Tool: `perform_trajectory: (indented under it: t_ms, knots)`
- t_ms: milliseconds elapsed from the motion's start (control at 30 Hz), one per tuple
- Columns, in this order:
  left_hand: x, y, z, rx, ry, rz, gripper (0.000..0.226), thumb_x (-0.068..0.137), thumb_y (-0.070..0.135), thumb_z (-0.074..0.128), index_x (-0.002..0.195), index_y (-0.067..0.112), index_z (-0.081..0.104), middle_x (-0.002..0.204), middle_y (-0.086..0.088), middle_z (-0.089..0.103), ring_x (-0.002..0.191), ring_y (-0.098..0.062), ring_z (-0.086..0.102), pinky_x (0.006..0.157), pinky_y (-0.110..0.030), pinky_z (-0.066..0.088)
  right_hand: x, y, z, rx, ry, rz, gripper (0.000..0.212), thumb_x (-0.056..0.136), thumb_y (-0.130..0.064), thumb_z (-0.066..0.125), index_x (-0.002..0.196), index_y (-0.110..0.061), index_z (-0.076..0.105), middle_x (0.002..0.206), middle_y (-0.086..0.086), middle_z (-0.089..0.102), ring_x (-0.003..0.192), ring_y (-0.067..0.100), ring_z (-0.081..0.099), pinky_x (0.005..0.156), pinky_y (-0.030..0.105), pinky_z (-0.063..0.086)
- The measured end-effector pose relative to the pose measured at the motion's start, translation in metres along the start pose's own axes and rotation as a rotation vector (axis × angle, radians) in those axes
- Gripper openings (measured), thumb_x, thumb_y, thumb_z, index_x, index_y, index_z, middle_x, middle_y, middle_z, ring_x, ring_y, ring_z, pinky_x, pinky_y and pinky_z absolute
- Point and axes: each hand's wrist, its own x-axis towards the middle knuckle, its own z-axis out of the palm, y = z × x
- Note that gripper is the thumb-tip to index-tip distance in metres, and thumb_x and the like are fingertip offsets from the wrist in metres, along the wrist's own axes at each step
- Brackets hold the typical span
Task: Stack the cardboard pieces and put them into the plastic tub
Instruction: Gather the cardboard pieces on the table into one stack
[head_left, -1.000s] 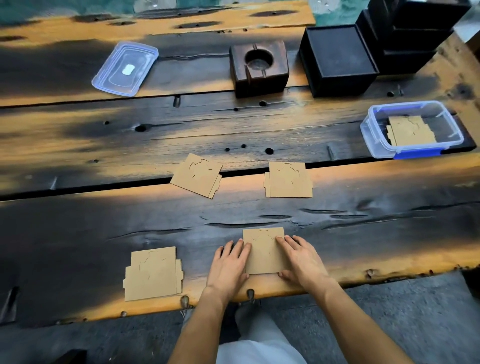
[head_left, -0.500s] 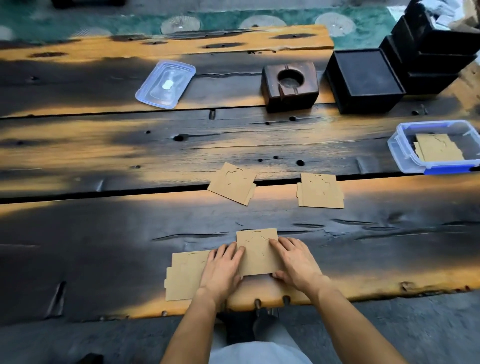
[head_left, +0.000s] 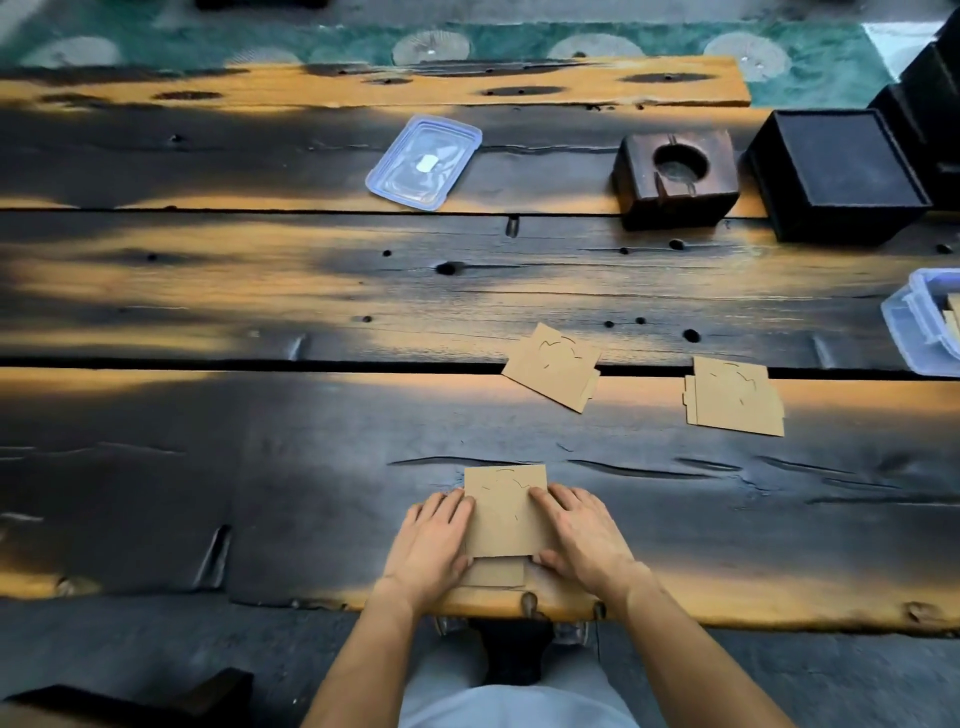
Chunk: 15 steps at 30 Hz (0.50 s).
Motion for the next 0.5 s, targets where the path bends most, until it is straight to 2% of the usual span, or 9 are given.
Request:
perform_trajectory:
  t_ms: [233, 400, 500]
  knots:
    - [-0.016, -0.019, 0.016, -0.020, -0.049, -0.011, 0.072, 0.094, 0.040, 0.063, 0.154, 0.017, 0.030, 0.169, -0.007, 0.024, 0.152, -0.027, 0.026, 0.119, -0.040, 0.031, 0.003, -0.030, 0.015, 0.011, -0.042, 0.000, 0.081, 0.088, -0.042, 0.073, 0.154, -0.022, 0.031, 0.153, 0.009, 0.041, 0.139, 0.030, 0.039, 0.119, 0.038, 0.027]
    - [-0.024, -0.025, 0.019, -0.054, -0.027, 0.004, 0.067, 0.095, 0.037, 0.062, 0.153, 0.018, 0.033, 0.172, -0.006, 0.017, 0.155, -0.026, 0.021, 0.119, -0.039, 0.031, -0.003, -0.038, 0.027, 0.025, -0.060, 0.050, 0.075, 0.089, -0.040, 0.072, 0.150, -0.021, 0.033, 0.161, 0.014, 0.033, 0.139, 0.034, 0.040, 0.116, 0.041, 0.034]
    - [-0.029, -0.029, 0.018, -0.058, -0.011, 0.009, 0.064, 0.094, 0.037, 0.063, 0.149, 0.017, 0.039, 0.172, -0.006, 0.019, 0.154, -0.027, 0.025, 0.118, -0.040, 0.032, -0.004, -0.042, 0.030, 0.028, -0.050, 0.056, 0.075, 0.088, -0.042, 0.073, 0.149, -0.022, 0.034, 0.162, 0.013, 0.032, 0.138, 0.034, 0.040, 0.115, 0.042, 0.035]
